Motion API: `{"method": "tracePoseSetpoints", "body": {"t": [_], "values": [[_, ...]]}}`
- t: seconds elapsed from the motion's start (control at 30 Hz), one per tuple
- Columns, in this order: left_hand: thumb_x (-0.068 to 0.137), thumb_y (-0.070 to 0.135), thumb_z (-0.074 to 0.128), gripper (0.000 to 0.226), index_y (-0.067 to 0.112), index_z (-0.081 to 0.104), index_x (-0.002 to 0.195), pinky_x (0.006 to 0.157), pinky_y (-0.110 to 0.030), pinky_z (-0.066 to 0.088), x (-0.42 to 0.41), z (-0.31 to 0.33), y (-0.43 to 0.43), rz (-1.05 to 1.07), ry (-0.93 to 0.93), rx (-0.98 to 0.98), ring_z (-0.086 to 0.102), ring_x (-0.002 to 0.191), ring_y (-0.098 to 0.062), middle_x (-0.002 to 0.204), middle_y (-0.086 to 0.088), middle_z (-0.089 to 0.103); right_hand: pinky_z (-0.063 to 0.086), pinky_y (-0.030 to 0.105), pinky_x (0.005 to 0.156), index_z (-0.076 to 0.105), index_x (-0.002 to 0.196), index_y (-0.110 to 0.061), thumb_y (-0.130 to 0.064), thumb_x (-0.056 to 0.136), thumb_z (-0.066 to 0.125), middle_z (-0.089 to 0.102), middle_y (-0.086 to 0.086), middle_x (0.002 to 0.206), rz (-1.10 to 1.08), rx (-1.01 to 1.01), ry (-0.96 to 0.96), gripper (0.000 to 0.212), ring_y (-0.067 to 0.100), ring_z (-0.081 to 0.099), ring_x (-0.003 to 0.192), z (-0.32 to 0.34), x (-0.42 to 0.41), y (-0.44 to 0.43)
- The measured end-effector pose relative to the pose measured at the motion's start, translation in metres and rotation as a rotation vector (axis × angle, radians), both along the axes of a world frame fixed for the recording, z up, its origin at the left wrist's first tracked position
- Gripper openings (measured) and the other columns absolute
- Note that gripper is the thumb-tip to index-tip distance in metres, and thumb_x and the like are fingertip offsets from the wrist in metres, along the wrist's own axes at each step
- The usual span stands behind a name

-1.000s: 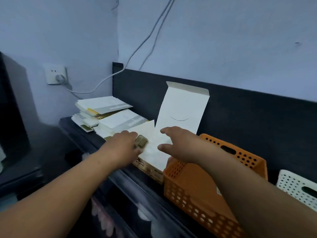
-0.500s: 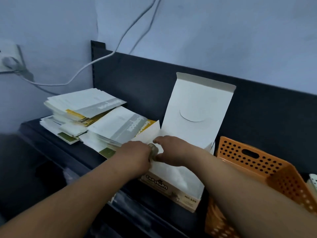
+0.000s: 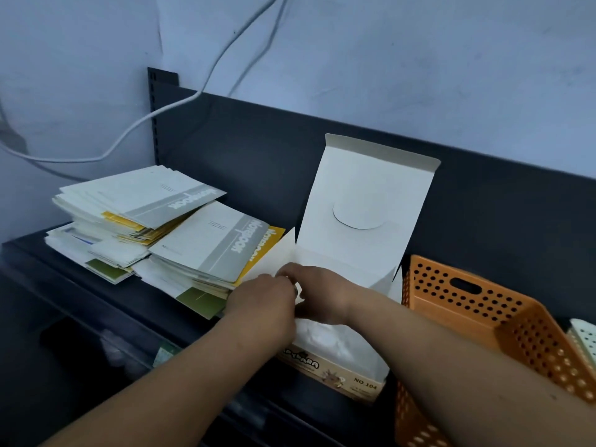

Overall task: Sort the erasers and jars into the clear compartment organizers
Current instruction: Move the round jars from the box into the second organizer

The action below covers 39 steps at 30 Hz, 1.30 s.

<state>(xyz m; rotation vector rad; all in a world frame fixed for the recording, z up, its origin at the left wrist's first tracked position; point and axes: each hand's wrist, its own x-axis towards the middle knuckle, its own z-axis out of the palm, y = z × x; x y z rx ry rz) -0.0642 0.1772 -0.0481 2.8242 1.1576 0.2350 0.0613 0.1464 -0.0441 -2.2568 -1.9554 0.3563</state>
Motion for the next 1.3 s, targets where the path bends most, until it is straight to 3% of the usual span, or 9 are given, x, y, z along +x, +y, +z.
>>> {"method": "tracePoseSetpoints", "body": {"t": [0.17, 0.33, 0.4, 0.47, 0.67, 0.87, 1.03, 1.17, 1.3], "values": [[0.086, 0.028, 0.057, 0.035, 0.019, 0.044, 0.118, 0.07, -0.027, 0.036, -0.006, -0.002, 0.003, 0.006, -0.114, -0.058, 0.056, 0.098, -0.02, 0.107, -0.001, 0.054, 0.048, 0.036, 0.086, 0.056, 0.119, -0.021, -0.027, 0.092, 0.06, 0.06, 0.004, 0.116, -0.021, 0.032, -0.061, 0.027, 0.024, 0.058, 0.103, -0.001, 0.004, 0.004], [0.08, 0.029, 0.062, 0.041, 0.024, 0.045, 0.117, 0.071, -0.031, 0.044, -0.009, 0.012, 0.006, -0.032, -0.319, -0.194, 0.054, 0.088, -0.017, 0.105, 0.004, 0.057, 0.048, 0.022, 0.076, 0.057, 0.11, -0.017, -0.023, 0.092, 0.06, 0.061, -0.005, 0.107, -0.177, 0.153, 0.184, 0.019, 0.009, 0.058, 0.089, 0.024, 0.02, -0.013], [0.08, 0.03, 0.062, 0.04, 0.029, 0.047, 0.117, 0.078, -0.032, 0.05, -0.008, 0.022, 0.005, -0.033, -0.43, -0.337, 0.058, 0.091, -0.016, 0.1, 0.011, 0.059, 0.051, 0.02, 0.071, 0.057, 0.107, -0.018, -0.016, 0.092, 0.057, 0.061, -0.009, 0.1, -0.254, 0.193, 0.341, 0.014, 0.003, 0.059, 0.084, 0.036, 0.024, -0.025], [0.083, 0.033, 0.06, 0.027, 0.03, 0.052, 0.108, 0.078, -0.035, 0.053, -0.006, 0.033, 0.004, -0.052, -0.568, -0.533, 0.063, 0.085, -0.015, 0.093, 0.011, 0.064, 0.055, 0.033, 0.08, 0.057, 0.108, -0.017, -0.014, 0.092, 0.056, 0.065, 0.001, 0.106, -0.333, 0.222, 0.482, 0.017, 0.017, 0.064, 0.096, 0.045, 0.031, -0.039], [0.087, 0.018, 0.044, 0.028, 0.007, 0.063, 0.105, 0.065, -0.029, 0.045, 0.018, 0.066, -0.02, -0.09, -0.844, -1.103, 0.066, 0.061, -0.016, 0.1, -0.017, 0.067, 0.056, 0.037, 0.089, 0.061, 0.115, -0.011, -0.01, 0.096, 0.053, 0.069, 0.012, 0.108, -0.478, 0.419, 0.945, 0.021, 0.021, 0.065, 0.097, 0.073, 0.035, -0.1], [0.094, 0.024, 0.035, 0.032, 0.016, 0.065, 0.101, 0.05, -0.024, 0.035, 0.054, 0.077, -0.082, -0.234, -0.848, -1.399, 0.052, 0.053, -0.02, 0.086, -0.015, 0.064, 0.055, 0.034, 0.077, 0.06, 0.116, -0.006, -0.009, 0.099, 0.048, 0.066, 0.012, 0.095, -0.569, 0.641, 1.104, 0.021, 0.022, 0.062, 0.086, 0.075, 0.035, -0.186], [0.095, 0.046, 0.045, 0.031, 0.02, 0.061, 0.095, 0.047, -0.023, 0.033, 0.082, 0.077, -0.167, -0.374, -0.661, -1.516, 0.047, 0.054, -0.015, 0.086, -0.007, 0.061, 0.053, 0.033, 0.075, 0.058, 0.108, -0.009, -0.014, 0.096, 0.055, 0.066, 0.006, 0.086, -0.721, 0.815, 1.01, 0.014, 0.017, 0.062, 0.079, 0.068, 0.035, -0.29], [0.096, 0.035, 0.048, 0.025, 0.014, 0.06, 0.104, 0.05, -0.024, 0.036, 0.102, 0.072, -0.257, -0.443, -0.613, -1.581, 0.056, 0.056, -0.017, 0.088, -0.012, 0.064, 0.043, 0.027, 0.065, 0.056, 0.102, -0.014, -0.018, 0.095, 0.056, 0.063, 0.004, 0.081, -0.849, 0.943, 0.945, 0.009, 0.013, 0.057, 0.072, 0.056, 0.041, -0.388], [0.095, 0.029, 0.045, 0.027, 0.011, 0.065, 0.092, 0.054, -0.026, 0.043, 0.123, 0.063, -0.367, -0.477, -0.508, -1.669, 0.065, 0.066, -0.023, 0.088, -0.016, 0.07, 0.044, 0.026, 0.061, 0.059, 0.093, -0.019, -0.02, 0.096, 0.054, 0.061, 0.001, 0.072, -0.96, 1.04, 0.9, 0.005, 0.015, 0.056, 0.067, 0.046, 0.042, -0.503]]}}
